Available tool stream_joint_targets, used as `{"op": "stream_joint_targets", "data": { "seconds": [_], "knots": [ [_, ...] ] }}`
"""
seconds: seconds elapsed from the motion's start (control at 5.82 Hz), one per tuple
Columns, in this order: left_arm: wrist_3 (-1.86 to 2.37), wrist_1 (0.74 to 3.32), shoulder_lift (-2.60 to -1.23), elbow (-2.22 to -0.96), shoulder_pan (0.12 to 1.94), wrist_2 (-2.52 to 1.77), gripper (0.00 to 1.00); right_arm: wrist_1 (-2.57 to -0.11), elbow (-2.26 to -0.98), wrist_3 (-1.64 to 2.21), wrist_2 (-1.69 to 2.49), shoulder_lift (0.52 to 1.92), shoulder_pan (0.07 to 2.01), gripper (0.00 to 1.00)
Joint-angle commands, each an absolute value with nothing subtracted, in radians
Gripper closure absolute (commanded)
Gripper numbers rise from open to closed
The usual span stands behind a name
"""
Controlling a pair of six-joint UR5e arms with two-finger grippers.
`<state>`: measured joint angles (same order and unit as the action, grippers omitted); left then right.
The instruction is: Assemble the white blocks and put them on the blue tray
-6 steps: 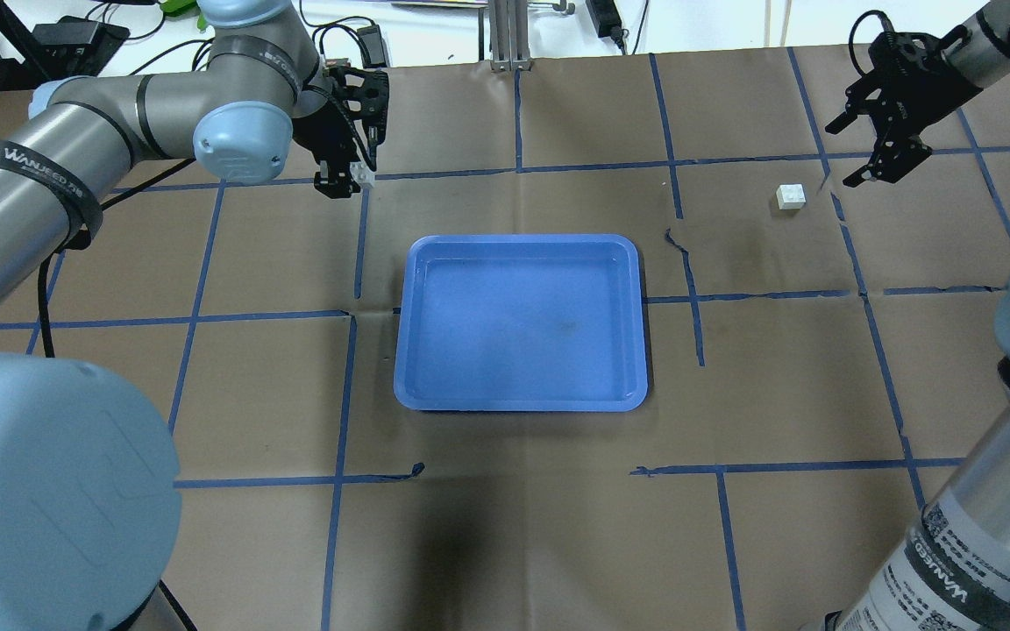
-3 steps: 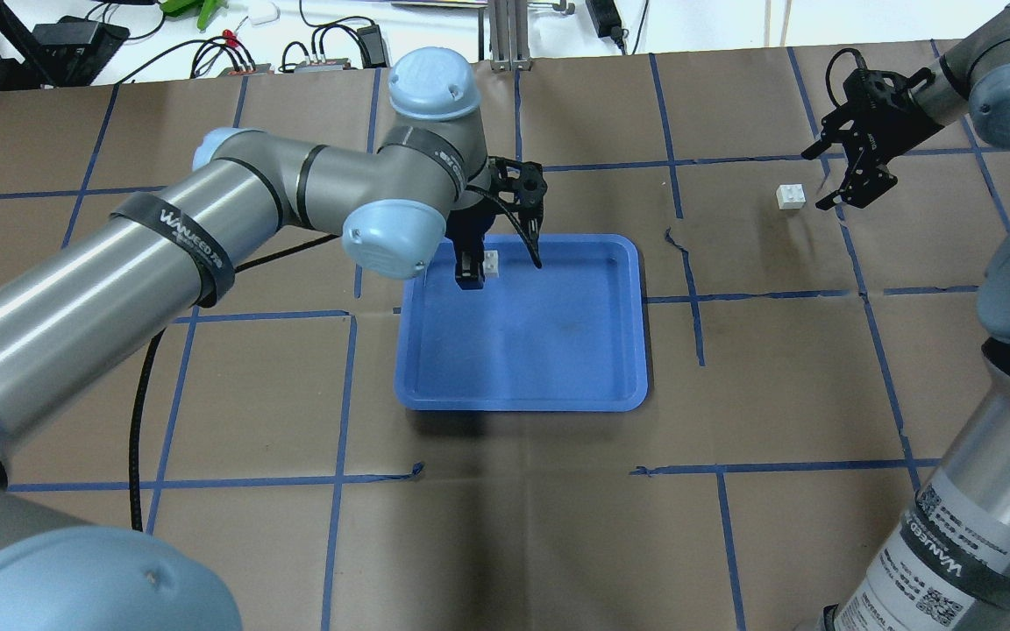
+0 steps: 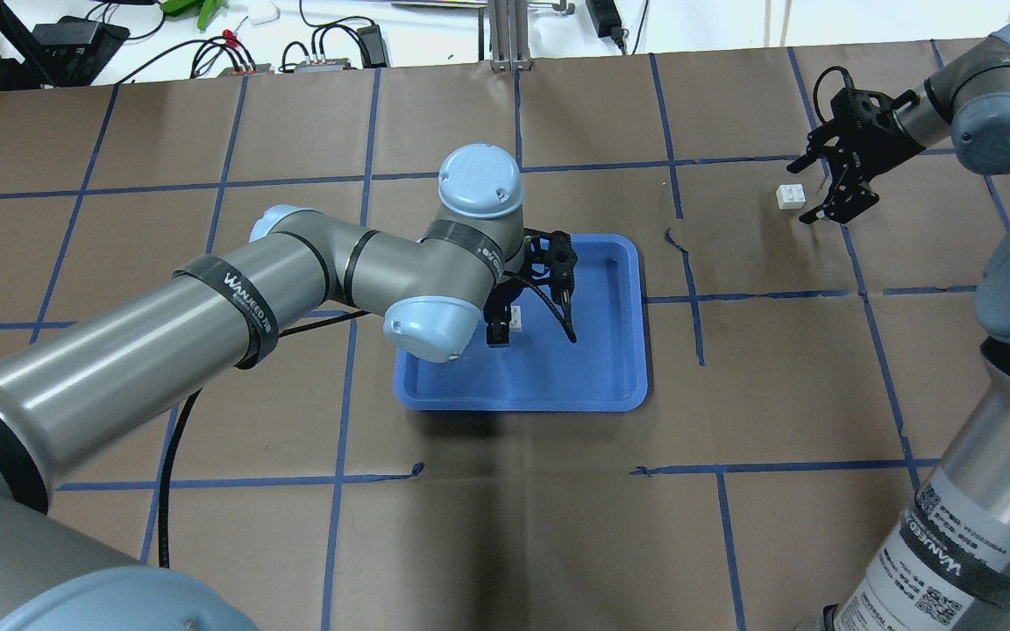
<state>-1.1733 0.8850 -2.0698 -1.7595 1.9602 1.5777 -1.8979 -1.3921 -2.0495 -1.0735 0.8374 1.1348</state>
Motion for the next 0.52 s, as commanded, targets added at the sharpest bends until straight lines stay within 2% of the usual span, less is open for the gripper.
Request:
{"op": "stream_joint_targets", "data": {
  "seconds": [0.0,0.17,0.34],
  "knots": [
    [-1.170,0.876,-2.077,-1.770,1.967,1.580,0.51,-1.907,-1.396,-2.051,-1.081,0.838,1.135,0.01],
    [-1.170,0.890,-2.063,-1.746,1.967,1.580,0.18,-1.908,-1.396,-2.051,-1.088,0.836,1.135,0.04],
    [-1.170,0.920,-2.034,-1.735,1.957,1.580,0.12,-1.914,-1.397,-2.049,-1.089,0.836,1.135,0.05]
  ]
}}
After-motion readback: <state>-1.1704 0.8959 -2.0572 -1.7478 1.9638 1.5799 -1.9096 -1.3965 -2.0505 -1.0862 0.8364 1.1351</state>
